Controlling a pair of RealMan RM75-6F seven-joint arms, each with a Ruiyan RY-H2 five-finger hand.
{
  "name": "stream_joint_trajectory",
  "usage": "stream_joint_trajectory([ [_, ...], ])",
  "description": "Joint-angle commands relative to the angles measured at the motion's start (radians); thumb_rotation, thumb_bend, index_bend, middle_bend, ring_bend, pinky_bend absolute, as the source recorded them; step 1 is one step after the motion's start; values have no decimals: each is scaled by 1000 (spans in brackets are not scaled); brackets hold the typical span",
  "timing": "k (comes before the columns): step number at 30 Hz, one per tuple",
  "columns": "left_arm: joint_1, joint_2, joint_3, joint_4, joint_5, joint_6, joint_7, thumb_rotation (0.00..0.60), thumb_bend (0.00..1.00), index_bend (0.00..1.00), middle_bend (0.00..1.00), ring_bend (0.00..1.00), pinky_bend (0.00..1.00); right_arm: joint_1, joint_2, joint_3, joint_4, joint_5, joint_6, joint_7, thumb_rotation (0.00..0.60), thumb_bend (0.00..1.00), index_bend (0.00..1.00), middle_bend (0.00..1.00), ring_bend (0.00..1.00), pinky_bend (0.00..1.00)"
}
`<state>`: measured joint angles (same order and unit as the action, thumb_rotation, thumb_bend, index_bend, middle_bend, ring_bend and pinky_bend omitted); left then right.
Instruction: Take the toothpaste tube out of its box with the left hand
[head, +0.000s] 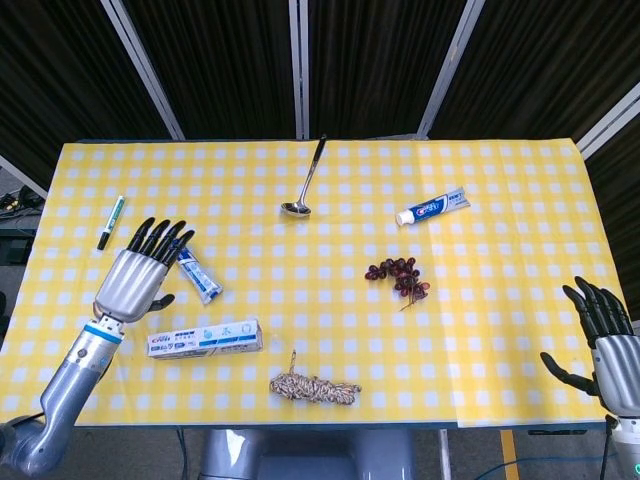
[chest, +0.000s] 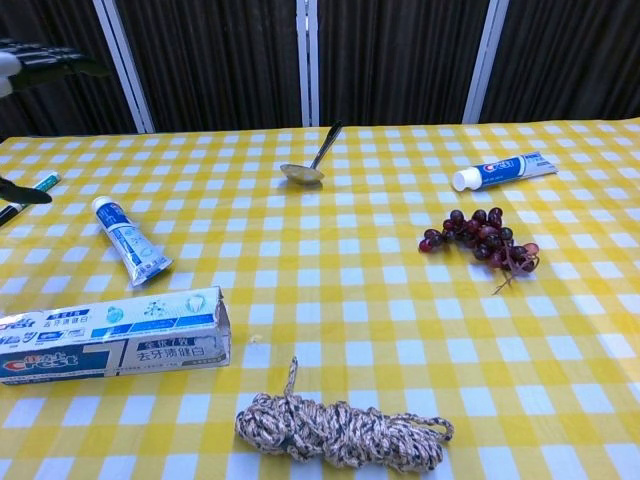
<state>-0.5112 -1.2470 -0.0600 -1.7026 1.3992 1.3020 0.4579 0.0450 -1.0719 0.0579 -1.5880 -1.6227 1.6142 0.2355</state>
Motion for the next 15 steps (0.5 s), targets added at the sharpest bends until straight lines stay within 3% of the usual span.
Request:
stream_joint_trajectory([
  [1,122,-48,66,36,78,152,-36,600,50,0,0,0,0,1,-1,0,0,-2,0,-6,600,117,24,0,0,0],
  [8,260,-74,135,84,119,278,-89,600,43,0,0,0,0,7,-11,-3,7,-4,-13,-33,600,117,23,0,0,0],
  [15,331,-92,157,140,106,298,-114,600,42,0,0,0,0,7,-19,-6,11,-9,-11,-52,600,118,22,0,0,0],
])
